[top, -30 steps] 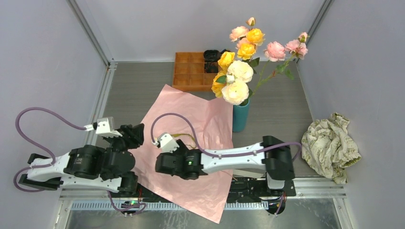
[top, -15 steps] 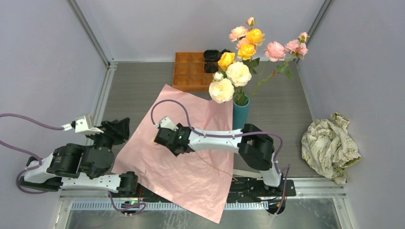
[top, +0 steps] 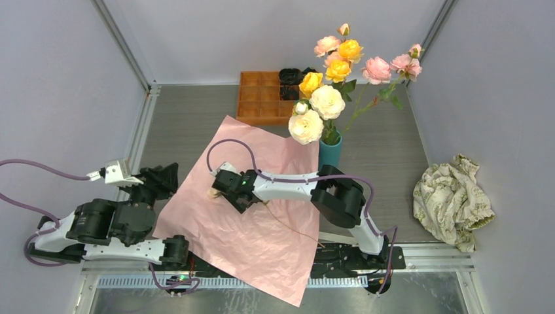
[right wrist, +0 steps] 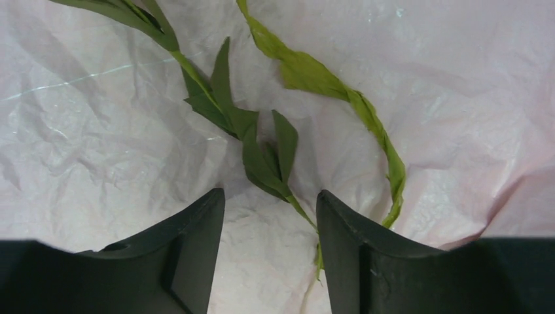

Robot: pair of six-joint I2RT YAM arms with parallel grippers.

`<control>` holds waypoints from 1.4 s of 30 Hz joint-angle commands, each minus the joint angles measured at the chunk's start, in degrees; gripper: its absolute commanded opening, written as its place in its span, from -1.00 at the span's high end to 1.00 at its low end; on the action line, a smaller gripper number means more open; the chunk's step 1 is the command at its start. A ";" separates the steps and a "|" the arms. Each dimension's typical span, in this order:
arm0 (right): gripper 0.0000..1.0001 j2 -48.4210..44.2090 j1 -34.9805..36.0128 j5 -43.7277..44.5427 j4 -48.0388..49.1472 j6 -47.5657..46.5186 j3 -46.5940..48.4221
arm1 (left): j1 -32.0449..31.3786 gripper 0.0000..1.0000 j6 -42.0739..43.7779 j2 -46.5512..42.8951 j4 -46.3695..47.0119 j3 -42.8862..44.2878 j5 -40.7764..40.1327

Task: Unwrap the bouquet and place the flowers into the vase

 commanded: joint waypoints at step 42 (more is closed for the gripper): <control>0.98 -29.97 12.47 17.40 -9.61 -0.95 3.45 | -0.16 0.00 -1.64 3.18 3.12 -0.60 -0.87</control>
